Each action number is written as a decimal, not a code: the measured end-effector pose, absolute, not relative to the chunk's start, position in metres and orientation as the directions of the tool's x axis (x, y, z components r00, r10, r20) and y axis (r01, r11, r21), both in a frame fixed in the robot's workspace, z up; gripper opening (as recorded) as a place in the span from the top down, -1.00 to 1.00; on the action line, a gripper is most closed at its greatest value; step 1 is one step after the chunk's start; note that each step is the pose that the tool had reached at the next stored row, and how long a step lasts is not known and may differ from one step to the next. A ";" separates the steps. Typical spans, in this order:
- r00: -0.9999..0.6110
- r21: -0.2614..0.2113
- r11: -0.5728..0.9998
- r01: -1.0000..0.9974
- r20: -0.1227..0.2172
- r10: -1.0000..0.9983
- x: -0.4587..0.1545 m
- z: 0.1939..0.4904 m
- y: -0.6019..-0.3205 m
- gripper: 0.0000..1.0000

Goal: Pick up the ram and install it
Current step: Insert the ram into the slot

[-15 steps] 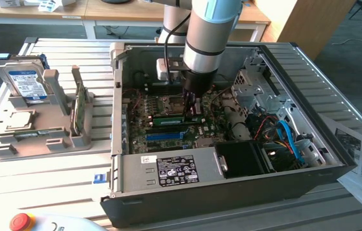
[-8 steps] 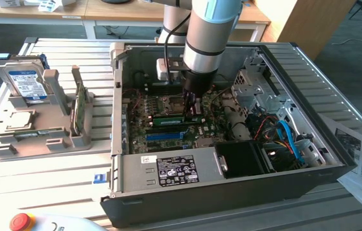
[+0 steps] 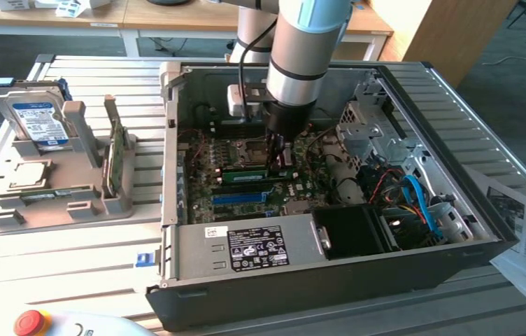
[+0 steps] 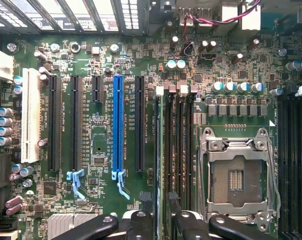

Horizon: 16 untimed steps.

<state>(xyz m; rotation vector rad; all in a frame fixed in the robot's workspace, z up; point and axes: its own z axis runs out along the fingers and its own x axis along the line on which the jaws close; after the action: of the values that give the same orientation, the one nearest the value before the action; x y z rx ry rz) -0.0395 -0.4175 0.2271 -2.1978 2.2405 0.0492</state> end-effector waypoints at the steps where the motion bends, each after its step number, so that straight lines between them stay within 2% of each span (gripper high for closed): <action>1: -0.020 0.021 0.019 -1.000 -0.024 -1.000 -0.040 0.230 -0.418 0.50; 16: -0.019 0.020 0.019 -1.000 -0.024 -1.000 -0.039 0.265 -0.417 0.50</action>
<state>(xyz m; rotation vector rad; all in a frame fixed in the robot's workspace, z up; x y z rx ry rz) -0.0395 -0.4175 0.2649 -2.1978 2.2405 0.0490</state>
